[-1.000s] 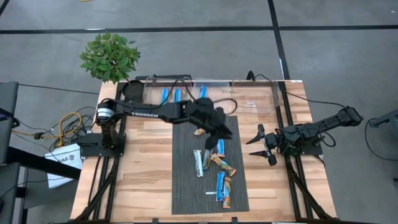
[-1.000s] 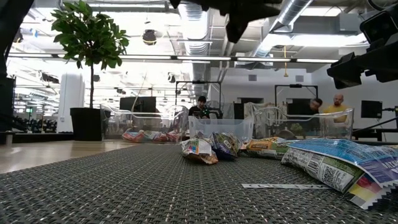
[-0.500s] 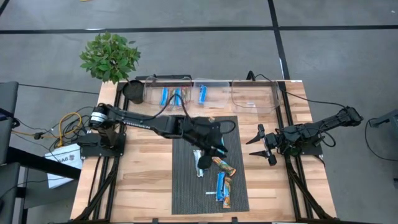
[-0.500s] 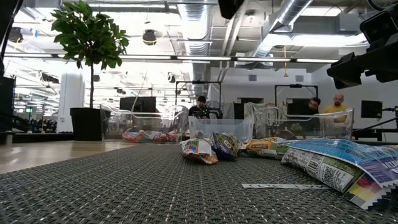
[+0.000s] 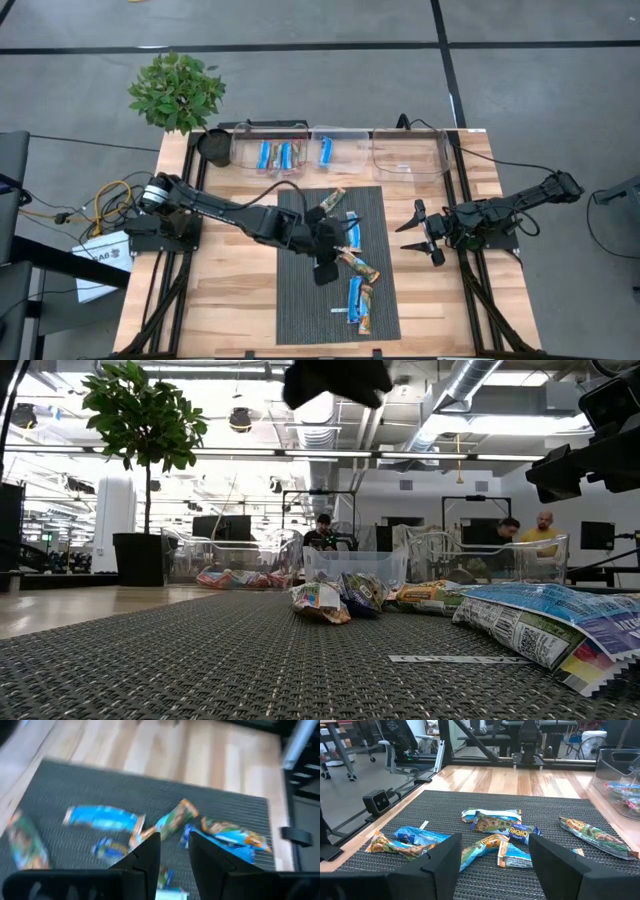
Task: Pick and place Granola Bars by type
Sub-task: Put the blue granola bar into the middle transparent bin
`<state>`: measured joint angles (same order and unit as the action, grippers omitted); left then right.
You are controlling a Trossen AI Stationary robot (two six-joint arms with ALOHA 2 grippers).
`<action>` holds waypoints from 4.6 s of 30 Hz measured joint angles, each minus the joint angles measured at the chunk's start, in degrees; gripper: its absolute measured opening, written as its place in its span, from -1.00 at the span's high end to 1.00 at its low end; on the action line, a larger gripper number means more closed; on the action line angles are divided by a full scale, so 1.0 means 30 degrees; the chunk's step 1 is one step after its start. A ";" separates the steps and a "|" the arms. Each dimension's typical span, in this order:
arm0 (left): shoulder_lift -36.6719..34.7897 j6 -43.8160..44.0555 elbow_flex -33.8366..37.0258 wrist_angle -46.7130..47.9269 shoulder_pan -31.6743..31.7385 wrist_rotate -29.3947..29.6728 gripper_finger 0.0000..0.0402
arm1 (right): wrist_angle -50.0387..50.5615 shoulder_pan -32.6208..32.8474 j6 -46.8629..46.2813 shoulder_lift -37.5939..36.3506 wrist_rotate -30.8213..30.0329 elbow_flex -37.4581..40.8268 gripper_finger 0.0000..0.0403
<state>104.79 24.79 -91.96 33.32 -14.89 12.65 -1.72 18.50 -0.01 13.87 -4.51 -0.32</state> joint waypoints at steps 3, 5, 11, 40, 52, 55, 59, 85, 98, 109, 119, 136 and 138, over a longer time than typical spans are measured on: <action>0.0010 0.2276 0.0000 0.1004 -0.0296 0.0986 0.53 | 0.0000 -0.0003 -0.0004 -0.0003 0.0000 -0.0004 -0.10; 0.0010 0.3364 0.0000 0.1661 -0.0450 0.1356 0.53 | 0.0000 -0.0001 -0.0006 0.0000 0.0000 0.0000 -0.10; 0.0017 0.5831 0.0000 0.3687 -0.0935 0.2741 0.53 | 0.0000 0.0000 0.0000 0.0000 0.0000 -0.0007 -0.10; 0.2334 1.4922 0.1034 0.2392 0.0585 0.2243 0.44 | -0.0007 -0.0007 -0.0001 -0.0007 0.0000 -0.0007 -0.10; 0.4605 1.4638 0.0797 -0.0088 0.1127 -0.1072 -0.08 | 0.0007 -0.0004 -0.0003 0.0000 0.0000 -0.0004 -0.10; 0.4791 1.4605 0.0801 0.0127 0.1178 -0.1129 -0.15 | 0.0012 -0.0007 -0.0006 -0.0001 0.0000 -0.0006 -0.10; 0.4833 1.4485 0.0794 0.0183 0.1179 -0.1099 -0.17 | -0.0012 -0.0007 -0.0006 -0.0010 0.0000 -0.0007 -0.10; 0.6510 1.3740 0.0549 -0.0145 0.1339 -0.2079 0.00 | 0.0000 -0.0006 -0.0002 -0.0015 0.0000 -0.0007 -0.10; 0.6625 1.3154 0.0488 0.0026 0.1339 -0.2012 0.22 | 0.0000 -0.0002 -0.0007 0.0000 0.0000 -0.0007 -0.10; 0.6661 1.2199 0.0507 -0.0134 0.1322 -0.2092 0.75 | 0.0000 -0.0004 -0.0007 0.0000 0.0000 -0.0007 -0.10; 0.6692 1.1017 0.0206 -0.0190 0.1317 -0.2061 0.80 | 0.0000 -0.0004 -0.0007 0.0000 0.0000 -0.0006 -0.10; 0.6698 0.7371 -0.3843 -0.0212 0.1624 0.1461 0.83 | 0.0000 -0.0001 -0.0006 0.0000 0.0000 -0.0007 -0.10; 0.6698 0.6722 -0.4625 -0.0212 0.1719 0.2079 0.83 | 0.0000 -0.0004 -0.0004 0.0000 0.0000 -0.0004 -0.10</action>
<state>124.88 44.96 -105.84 32.69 -9.73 18.88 -1.72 18.49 -0.02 13.87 -4.51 -0.33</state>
